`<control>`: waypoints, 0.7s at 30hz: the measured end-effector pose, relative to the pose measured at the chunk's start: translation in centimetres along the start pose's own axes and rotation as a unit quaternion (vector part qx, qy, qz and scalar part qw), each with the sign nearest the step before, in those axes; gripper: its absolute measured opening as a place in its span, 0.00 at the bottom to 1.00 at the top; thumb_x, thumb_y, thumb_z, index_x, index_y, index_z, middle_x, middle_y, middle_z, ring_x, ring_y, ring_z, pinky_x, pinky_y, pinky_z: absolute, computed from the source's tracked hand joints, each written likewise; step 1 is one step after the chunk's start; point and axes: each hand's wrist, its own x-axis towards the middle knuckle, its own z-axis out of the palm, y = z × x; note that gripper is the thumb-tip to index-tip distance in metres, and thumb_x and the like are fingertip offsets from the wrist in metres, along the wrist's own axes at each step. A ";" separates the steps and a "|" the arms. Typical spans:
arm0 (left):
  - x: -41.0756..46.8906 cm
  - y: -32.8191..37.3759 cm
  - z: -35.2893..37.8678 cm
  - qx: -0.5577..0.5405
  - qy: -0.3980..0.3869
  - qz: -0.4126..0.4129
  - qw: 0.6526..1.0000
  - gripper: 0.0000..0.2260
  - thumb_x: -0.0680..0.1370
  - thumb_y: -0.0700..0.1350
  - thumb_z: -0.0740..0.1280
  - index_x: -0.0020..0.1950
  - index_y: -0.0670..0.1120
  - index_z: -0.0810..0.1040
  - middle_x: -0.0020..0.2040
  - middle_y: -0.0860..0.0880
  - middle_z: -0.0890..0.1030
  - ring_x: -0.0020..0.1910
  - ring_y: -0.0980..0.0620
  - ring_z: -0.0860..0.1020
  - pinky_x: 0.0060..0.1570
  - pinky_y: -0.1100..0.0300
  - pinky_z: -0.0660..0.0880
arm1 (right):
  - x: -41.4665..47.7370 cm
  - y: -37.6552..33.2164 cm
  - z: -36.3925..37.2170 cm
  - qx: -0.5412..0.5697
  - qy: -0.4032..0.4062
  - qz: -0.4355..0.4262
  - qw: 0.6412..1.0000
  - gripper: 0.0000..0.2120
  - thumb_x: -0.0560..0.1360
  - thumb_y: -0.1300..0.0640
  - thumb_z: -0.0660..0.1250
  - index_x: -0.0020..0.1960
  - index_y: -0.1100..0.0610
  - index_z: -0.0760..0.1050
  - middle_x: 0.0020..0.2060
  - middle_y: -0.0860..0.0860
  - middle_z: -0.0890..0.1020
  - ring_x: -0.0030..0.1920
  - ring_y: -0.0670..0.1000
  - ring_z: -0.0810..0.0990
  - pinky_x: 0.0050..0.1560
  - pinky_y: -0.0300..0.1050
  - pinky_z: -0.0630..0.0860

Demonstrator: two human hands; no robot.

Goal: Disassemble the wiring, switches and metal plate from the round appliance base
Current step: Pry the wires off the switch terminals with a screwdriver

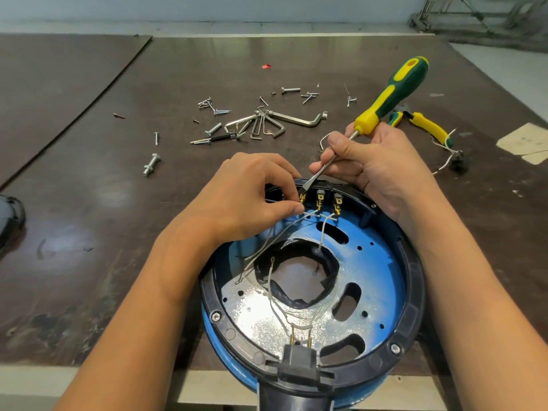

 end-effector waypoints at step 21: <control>0.1 -0.2 0.1 0.001 -0.002 0.000 1.000 0.03 0.71 0.53 0.76 0.38 0.56 0.85 0.53 0.60 0.81 0.51 0.61 0.79 0.55 0.49 0.74 | 0.1 0.1 -0.1 -0.023 -0.010 -0.043 0.999 0.10 0.80 0.67 0.68 0.50 0.57 0.67 0.32 0.55 0.83 0.36 0.59 0.88 0.39 0.46 0.84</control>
